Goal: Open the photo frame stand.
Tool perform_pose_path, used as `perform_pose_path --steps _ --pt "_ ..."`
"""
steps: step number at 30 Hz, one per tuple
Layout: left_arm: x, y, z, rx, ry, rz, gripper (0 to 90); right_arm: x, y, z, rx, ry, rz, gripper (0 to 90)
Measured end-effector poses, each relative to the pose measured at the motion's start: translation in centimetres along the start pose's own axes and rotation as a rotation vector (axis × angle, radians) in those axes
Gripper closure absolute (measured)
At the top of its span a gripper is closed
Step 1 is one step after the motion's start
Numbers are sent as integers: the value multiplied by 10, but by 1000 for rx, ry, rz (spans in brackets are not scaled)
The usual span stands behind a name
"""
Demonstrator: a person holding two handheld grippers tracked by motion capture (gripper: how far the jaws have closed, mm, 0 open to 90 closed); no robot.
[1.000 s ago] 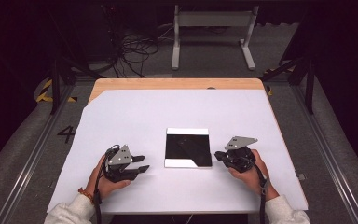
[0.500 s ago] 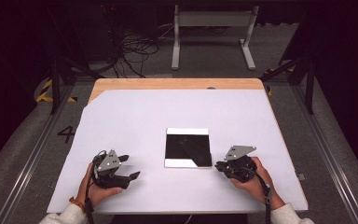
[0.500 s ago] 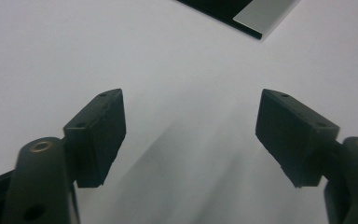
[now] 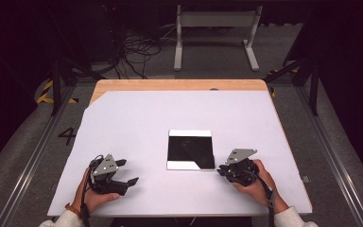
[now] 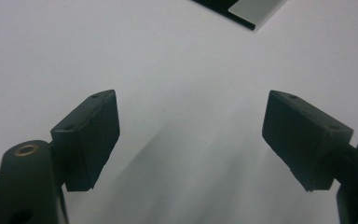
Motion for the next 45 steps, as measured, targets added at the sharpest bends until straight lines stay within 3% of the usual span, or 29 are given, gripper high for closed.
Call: perform_pose_path --steps 6,10,13,19,28,35,39,45 --pt "-3 -2 2 29 -1 12 199 3 5 4 19 1 -12 807" --pt "-2 -2 -2 10 18 7 214 5 10 7 32 7 -23 811" --pt "-4 -2 0 21 20 4 220 2 14 8 55 23 10 813" --pt "-5 -2 2 35 15 13 219 1 18 7 103 25 11 810" --pt "-5 -1 4 35 11 10 212 1 16 8 81 31 13 809" --pt "-5 0 5 42 17 16 212 -3 13 7 23 77 49 793" --pt "-5 0 5 43 21 18 212 -3 14 7 11 66 47 800" --pt "-5 -1 5 47 14 12 209 -3 13 6 58 51 29 804"
Point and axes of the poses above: each handheld gripper's, and its own axes: z roughly forward along the jaws, y roughly out of its top, x roughly to its left, the point moved 1 cm from there along z, roughly forward along the jaws, and after that the axes turned 8 degrees about x, right-handed, at the moved point
